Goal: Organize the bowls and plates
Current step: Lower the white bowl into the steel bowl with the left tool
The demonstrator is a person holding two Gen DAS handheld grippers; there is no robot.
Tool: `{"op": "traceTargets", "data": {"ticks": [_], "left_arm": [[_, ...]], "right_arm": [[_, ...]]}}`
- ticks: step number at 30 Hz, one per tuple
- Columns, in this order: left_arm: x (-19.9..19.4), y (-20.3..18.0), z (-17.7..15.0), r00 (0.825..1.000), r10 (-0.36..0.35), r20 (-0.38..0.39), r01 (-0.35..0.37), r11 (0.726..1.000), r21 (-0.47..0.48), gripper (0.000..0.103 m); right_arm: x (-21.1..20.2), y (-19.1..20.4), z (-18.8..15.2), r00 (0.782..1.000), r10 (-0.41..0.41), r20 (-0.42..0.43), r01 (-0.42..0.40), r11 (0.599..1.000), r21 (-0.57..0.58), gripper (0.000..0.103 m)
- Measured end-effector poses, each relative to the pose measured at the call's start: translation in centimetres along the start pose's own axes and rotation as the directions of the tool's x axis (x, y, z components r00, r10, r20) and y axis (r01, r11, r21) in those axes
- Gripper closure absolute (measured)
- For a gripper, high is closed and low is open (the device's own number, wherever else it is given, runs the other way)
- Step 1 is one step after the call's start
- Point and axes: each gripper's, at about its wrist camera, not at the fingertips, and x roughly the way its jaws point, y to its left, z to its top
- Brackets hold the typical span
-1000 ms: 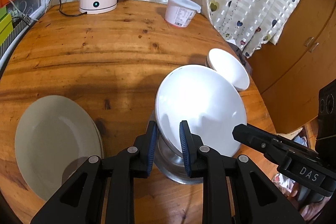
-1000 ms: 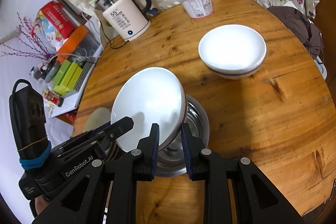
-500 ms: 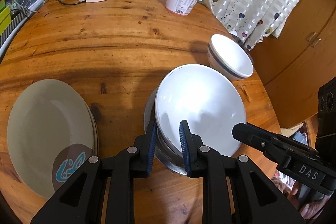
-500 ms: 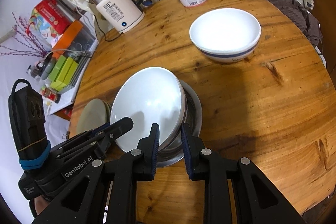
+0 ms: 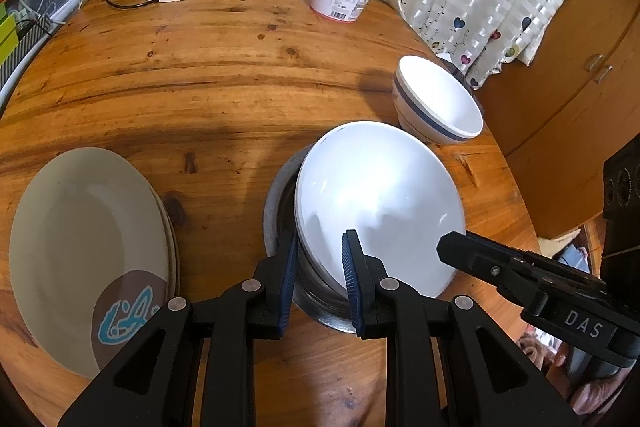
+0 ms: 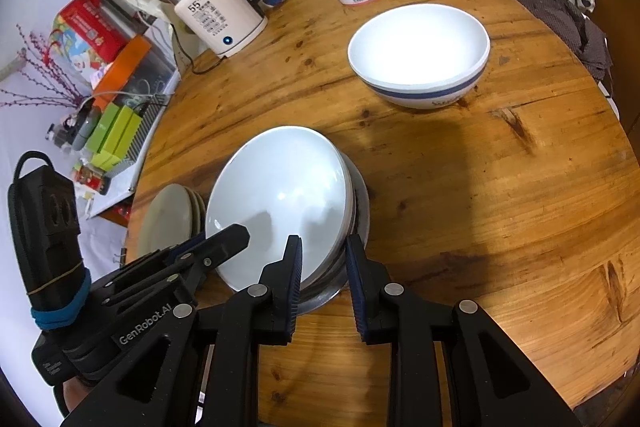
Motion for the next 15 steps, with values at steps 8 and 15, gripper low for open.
{"op": "traceTargets", "data": {"ticks": [8, 15], "left_arm": [[-0.24, -0.31, -0.1, 1.0, 0.018, 0.008, -0.019, 1.0, 0.011, 0.078], [-0.55, -0.49, -0.22, 0.999, 0.031, 0.023, -0.031, 0.999, 0.02, 0.077]], "right_arm": [[0.08, -0.04, -0.05, 1.0, 0.0, 0.002, 0.0, 1.0, -0.001, 0.08], [-0.05, 0.02, 0.07, 1.0, -0.001, 0.015, 0.001, 1.0, -0.007, 0.08]]}}
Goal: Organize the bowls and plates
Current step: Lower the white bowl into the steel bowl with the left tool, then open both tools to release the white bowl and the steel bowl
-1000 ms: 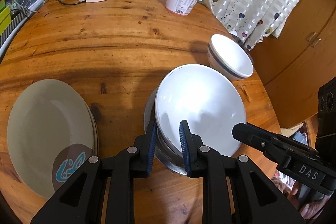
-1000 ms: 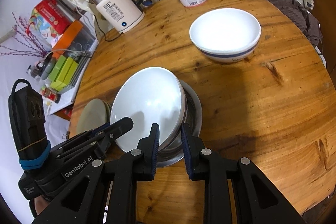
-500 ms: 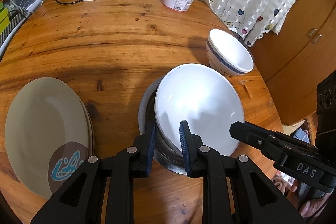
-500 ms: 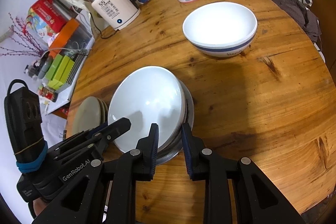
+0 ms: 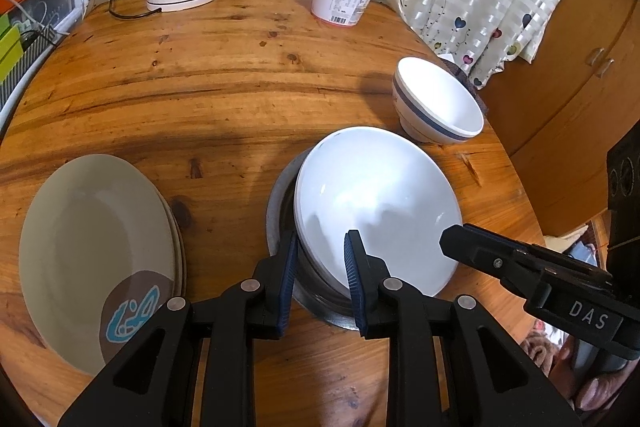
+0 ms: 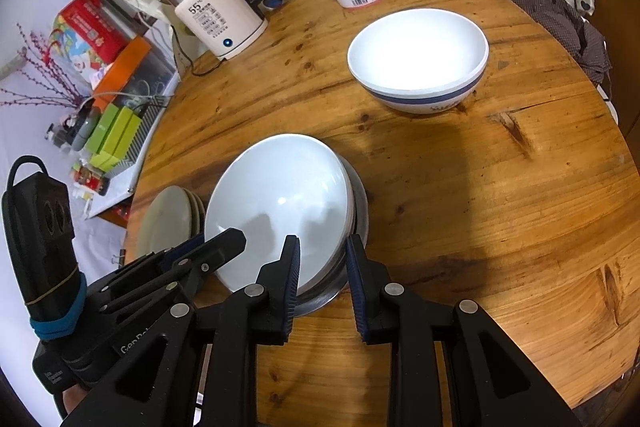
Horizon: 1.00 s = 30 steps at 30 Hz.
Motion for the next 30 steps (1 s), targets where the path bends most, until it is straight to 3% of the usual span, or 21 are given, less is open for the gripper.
{"op": "traceTargets", "data": {"ticks": [14, 18, 21, 23, 30], "left_arm": [[-2.1, 0.4, 0.4, 0.997, -0.02, 0.076, 0.02, 1.0, 0.001, 0.073], [-2.8, 0.4, 0.3, 0.994, -0.016, 0.104, 0.015, 1.0, 0.01, 0.073], [-3.2, 0.3, 0.3, 0.992, -0.015, 0.124, 0.014, 1.0, 0.015, 0.068], [-3.4, 0.2, 0.3, 0.99, -0.018, 0.137, 0.016, 1.0, 0.017, 0.057], [-3.9, -0.1, 0.5, 0.986, -0.015, 0.165, 0.011, 0.999, 0.03, 0.055]], "right_arm": [[-1.8, -0.4, 0.3, 0.999, 0.003, 0.051, -0.002, 1.0, -0.01, 0.078], [-2.7, -0.2, 0.3, 0.997, 0.01, 0.075, -0.007, 0.999, -0.04, 0.063], [-3.5, 0.2, 0.3, 0.995, 0.006, 0.101, 0.001, 0.997, -0.074, 0.058], [-3.9, 0.5, 0.4, 0.993, -0.003, 0.116, 0.015, 0.995, -0.1, 0.055], [-4.4, 0.4, 0.7, 0.99, -0.02, 0.136, 0.039, 0.99, -0.137, 0.046]]}}
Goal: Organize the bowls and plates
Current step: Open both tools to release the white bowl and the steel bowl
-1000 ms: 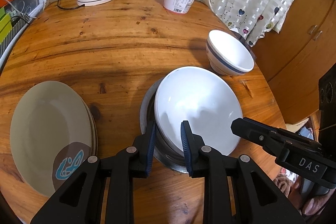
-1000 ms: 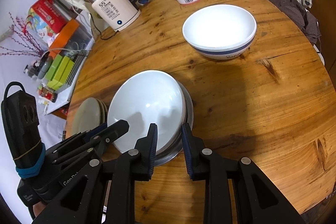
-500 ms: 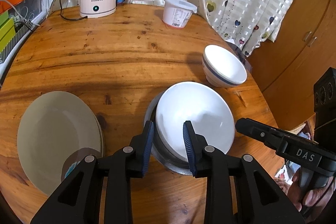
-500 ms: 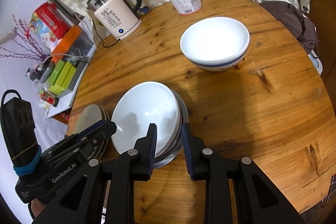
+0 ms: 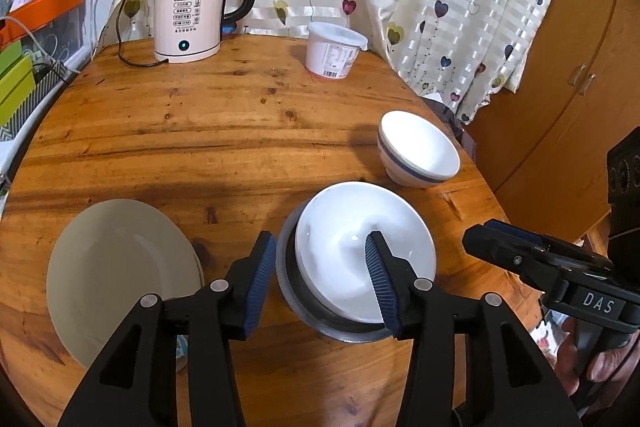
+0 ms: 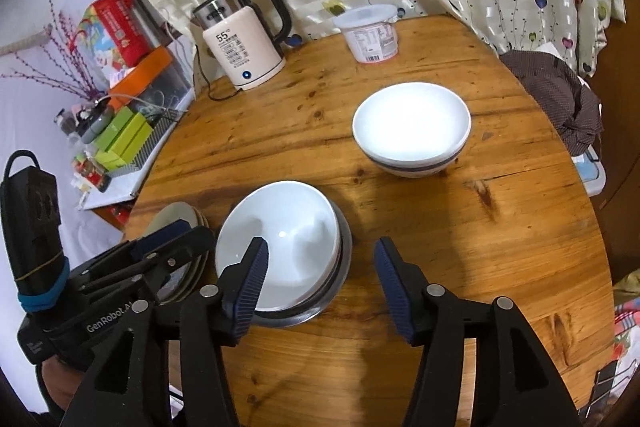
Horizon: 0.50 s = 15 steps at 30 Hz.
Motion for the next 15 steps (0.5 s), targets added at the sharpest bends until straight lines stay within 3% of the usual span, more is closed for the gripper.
{"op": "traceTargets", "data": {"ticks": [4, 15], "left_arm": [[0.0, -0.2, 0.2, 1.0, -0.003, 0.008, 0.003, 1.0, 0.006, 0.048], [0.4, -0.4, 0.6, 1.0, -0.008, 0.005, 0.008, 1.0, 0.015, 0.047]], "right_arm": [[0.0, -0.5, 0.1, 1.0, -0.003, -0.002, 0.003, 1.0, 0.007, 0.045], [-0.1, -1.1, 0.3, 1.0, -0.028, 0.001, 0.028, 1.0, 0.011, 0.043]]}}
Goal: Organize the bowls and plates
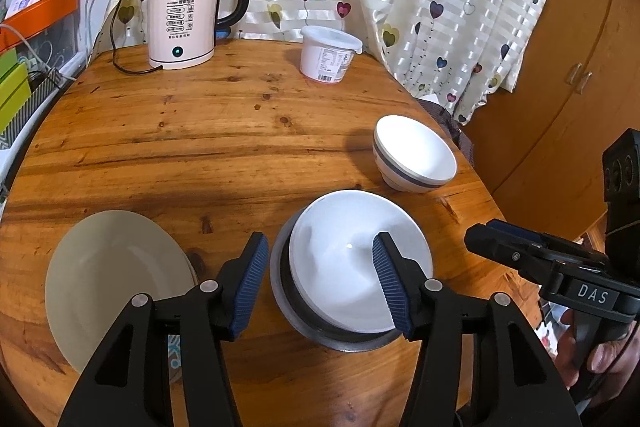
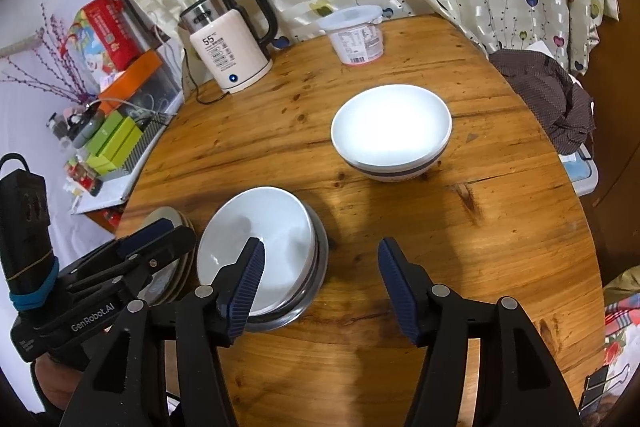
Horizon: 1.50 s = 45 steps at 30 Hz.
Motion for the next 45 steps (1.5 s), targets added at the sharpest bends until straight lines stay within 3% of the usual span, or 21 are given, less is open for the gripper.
{"op": "traceTargets", "data": {"ticks": [17, 29, 45], "left_arm": [[1.2, -1.2, 1.3, 0.999, -0.031, -0.015, 0.032, 0.999, 0.035, 0.047], [2.7, -2.5, 3.0, 0.994, -0.099, -0.047, 0.102, 0.994, 0.051, 0.047], [5.2, -3.7, 5.1, 0.987, -0.135, -0.089, 0.141, 0.988, 0.069, 0.047]], "right_arm": [[0.3, -1.4, 0.6, 1.0, -0.016, 0.0, 0.016, 1.0, 0.022, 0.043], [0.2, -3.2, 1.9, 0.999, -0.041, 0.011, 0.041, 0.998, 0.053, 0.043], [0.9, -5.2, 3.4, 0.997, -0.074, 0.022, 0.072, 0.993, 0.091, 0.043]]}}
